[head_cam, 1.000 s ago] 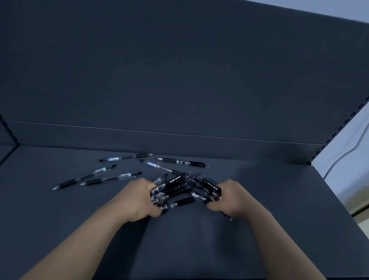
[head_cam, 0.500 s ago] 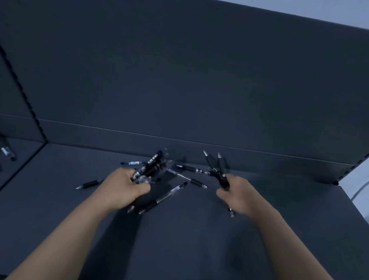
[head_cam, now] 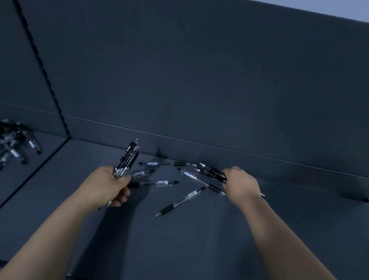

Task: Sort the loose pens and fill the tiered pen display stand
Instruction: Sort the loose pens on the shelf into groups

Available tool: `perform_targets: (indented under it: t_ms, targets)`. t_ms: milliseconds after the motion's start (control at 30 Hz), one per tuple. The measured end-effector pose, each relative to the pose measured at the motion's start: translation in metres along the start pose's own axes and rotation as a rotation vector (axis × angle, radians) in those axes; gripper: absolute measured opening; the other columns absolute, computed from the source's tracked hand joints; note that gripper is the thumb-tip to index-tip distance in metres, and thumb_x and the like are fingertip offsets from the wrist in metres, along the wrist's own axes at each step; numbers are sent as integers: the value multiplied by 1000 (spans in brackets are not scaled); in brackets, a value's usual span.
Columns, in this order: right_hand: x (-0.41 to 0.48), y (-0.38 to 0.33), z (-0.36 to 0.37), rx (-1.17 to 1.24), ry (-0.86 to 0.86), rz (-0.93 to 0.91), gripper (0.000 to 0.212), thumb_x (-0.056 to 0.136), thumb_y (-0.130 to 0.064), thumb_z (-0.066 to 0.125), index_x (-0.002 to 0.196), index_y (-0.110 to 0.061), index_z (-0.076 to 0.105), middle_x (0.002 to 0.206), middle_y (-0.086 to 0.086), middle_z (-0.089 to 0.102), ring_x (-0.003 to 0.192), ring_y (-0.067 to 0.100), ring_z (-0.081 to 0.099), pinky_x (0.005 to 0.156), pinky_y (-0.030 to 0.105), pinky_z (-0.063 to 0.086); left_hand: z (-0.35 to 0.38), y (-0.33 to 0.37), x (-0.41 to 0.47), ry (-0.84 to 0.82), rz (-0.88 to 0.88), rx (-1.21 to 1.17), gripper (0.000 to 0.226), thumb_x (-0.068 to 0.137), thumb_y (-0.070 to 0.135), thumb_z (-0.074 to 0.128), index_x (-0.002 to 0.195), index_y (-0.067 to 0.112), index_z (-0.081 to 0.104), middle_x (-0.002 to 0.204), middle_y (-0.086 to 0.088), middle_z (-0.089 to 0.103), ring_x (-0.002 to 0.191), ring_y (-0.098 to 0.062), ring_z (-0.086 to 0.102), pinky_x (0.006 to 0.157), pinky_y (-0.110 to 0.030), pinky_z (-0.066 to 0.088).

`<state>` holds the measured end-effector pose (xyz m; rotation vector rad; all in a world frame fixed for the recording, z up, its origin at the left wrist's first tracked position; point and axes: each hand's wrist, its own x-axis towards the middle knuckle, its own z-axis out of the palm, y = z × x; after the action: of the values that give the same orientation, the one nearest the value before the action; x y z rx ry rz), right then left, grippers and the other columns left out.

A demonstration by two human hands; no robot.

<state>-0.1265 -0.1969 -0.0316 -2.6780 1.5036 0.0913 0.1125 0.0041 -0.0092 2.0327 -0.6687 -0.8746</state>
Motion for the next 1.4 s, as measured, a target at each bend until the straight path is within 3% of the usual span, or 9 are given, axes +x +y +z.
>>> perform_targets:
  t_ms: [200, 333, 467, 633, 733, 867, 1000, 1167, 1400]
  targets:
    - [0, 9, -8, 174, -60, 36, 11, 96, -24, 49, 94, -13, 49, 98, 7, 55, 85, 23, 50, 71, 28, 36, -4, -10, -1, 36, 40, 29, 11, 92, 14, 58, 85, 6, 57, 66, -7, 61, 51, -17, 52, 49, -27, 47]
    - [-12, -6, -31, 384, -102, 20, 24, 96, -23, 48, 75, -15, 40, 78, 3, 51, 73, 21, 48, 63, 28, 34, -4, -11, -4, 19, 57, 14, 14, 91, 15, 58, 79, 8, 56, 64, -5, 59, 50, -17, 50, 48, -26, 44]
    - [-22, -38, -53, 668, -181, 36, 17, 96, -15, 43, 82, -9, 51, 68, 3, 59, 53, 11, 55, 48, 20, 41, -17, -12, -7, 36, 55, -5, 15, 91, 12, 55, 77, 8, 54, 64, -6, 58, 50, -17, 50, 48, -26, 45]
    - [-27, -85, -72, 714, -162, -3, 19, 94, -14, 43, 79, -13, 54, 64, -1, 62, 41, 3, 51, 41, 16, 38, -51, -27, -16, 65, 52, -17, 11, 90, 11, 54, 80, 6, 52, 62, -5, 58, 47, -16, 51, 43, -24, 44]
    - [-30, -131, -73, 725, -168, -43, 18, 92, -13, 44, 76, -15, 52, 69, 1, 60, 49, 8, 54, 43, 15, 41, -83, -41, -25, 96, 51, -21, 11, 90, 10, 53, 80, 7, 50, 61, -5, 57, 45, -15, 48, 39, -21, 39]
    - [-37, -215, -68, 623, -179, -114, 13, 87, -17, 45, 74, -16, 46, 66, 3, 54, 53, 18, 51, 54, 29, 43, -148, -71, -39, 163, 39, 22, 13, 90, 10, 52, 78, 8, 47, 56, -5, 51, 39, -15, 44, 35, -17, 33]
    - [-47, -316, -61, 539, -209, -172, 13, 90, -20, 44, 79, -14, 46, 73, 3, 54, 57, 19, 56, 58, 35, 52, -226, -112, -47, 203, 8, 103, 14, 91, 16, 52, 79, 11, 48, 58, -5, 50, 47, -19, 45, 48, -23, 36]
    - [-59, -437, -53, 462, -213, -257, 17, 92, -20, 45, 77, -17, 39, 73, 1, 47, 61, 19, 43, 51, 29, 31, -324, -167, -51, 250, -43, 165, 13, 94, 22, 51, 87, 11, 50, 74, -10, 52, 60, -23, 45, 57, -33, 37]
    - [-52, -569, -46, 424, -224, -369, 16, 93, -20, 47, 79, -14, 42, 76, 2, 49, 70, 23, 47, 61, 30, 38, -423, -215, -40, 358, -139, 258, 14, 98, 22, 44, 89, 12, 40, 77, -8, 49, 62, -21, 44, 53, -33, 35]
